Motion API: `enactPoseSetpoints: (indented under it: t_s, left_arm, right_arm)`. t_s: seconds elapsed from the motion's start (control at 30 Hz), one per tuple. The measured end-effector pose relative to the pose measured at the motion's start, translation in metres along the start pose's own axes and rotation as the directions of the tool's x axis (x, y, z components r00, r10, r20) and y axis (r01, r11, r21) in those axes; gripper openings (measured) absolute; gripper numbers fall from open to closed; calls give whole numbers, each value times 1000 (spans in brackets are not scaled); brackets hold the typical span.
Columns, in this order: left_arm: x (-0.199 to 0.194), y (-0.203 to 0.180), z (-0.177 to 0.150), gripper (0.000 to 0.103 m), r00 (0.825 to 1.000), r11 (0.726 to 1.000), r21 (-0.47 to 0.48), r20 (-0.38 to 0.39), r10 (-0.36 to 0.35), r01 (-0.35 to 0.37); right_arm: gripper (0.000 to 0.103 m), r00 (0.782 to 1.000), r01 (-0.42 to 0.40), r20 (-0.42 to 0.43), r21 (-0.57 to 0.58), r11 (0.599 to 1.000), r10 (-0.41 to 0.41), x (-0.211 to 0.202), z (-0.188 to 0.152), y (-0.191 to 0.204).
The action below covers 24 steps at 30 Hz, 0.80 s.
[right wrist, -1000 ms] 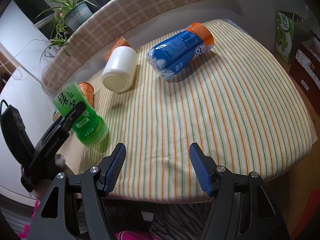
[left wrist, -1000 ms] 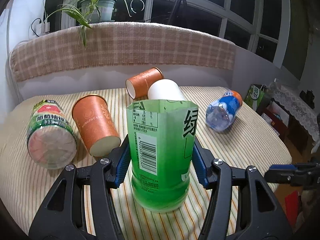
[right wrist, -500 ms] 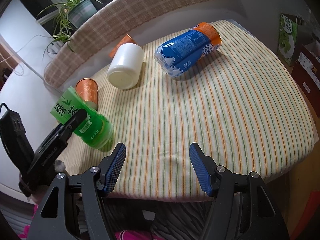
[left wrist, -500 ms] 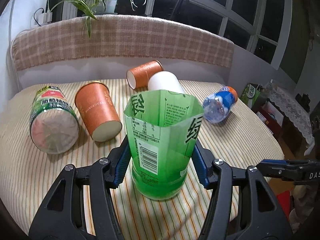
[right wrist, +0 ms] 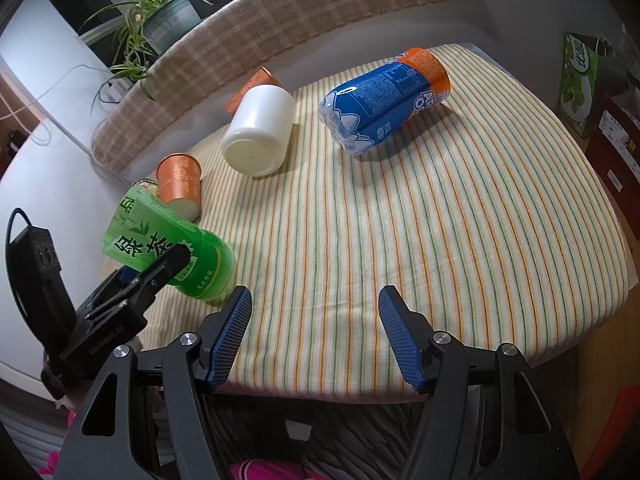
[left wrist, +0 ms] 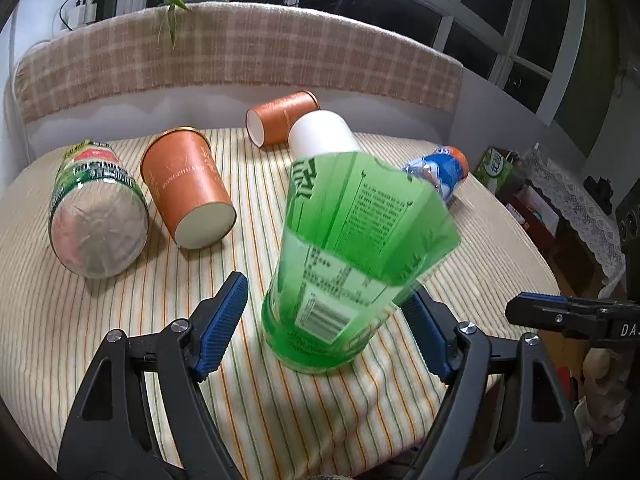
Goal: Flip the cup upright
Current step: 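Set the green bottle down upright and open the left tool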
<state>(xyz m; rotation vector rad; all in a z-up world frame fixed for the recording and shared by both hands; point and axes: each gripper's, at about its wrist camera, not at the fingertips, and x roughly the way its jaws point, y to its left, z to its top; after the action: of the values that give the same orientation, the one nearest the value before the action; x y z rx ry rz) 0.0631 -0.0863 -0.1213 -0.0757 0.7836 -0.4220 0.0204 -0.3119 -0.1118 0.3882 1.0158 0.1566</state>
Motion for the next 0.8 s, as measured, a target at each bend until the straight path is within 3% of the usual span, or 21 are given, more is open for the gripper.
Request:
enactPoseSetpoints:
  t_s: [0.3, 0.43, 0.67, 0.8]
  left_arm:
    - [-16, 12, -17, 80, 999, 1000, 0, -15, 30, -30]
    - [-30, 18, -25, 80, 999, 999, 3, 1, 54, -54]
    - [-59, 33, -33, 80, 994, 995, -29, 52, 94, -92]
    - [-80, 36, -28, 80, 980, 988, -46, 132, 150, -145]
  right_arm:
    - [65, 998, 12, 54, -70, 997, -8, -6, -4, 15]
    - [65, 993, 37, 119, -121, 992, -22, -12, -6, 26]
    - [65, 973, 87, 229, -236, 968, -31, -20, -17, 56]
    - [65, 956, 97, 292, -252, 963, -20, -29, -21, 64]
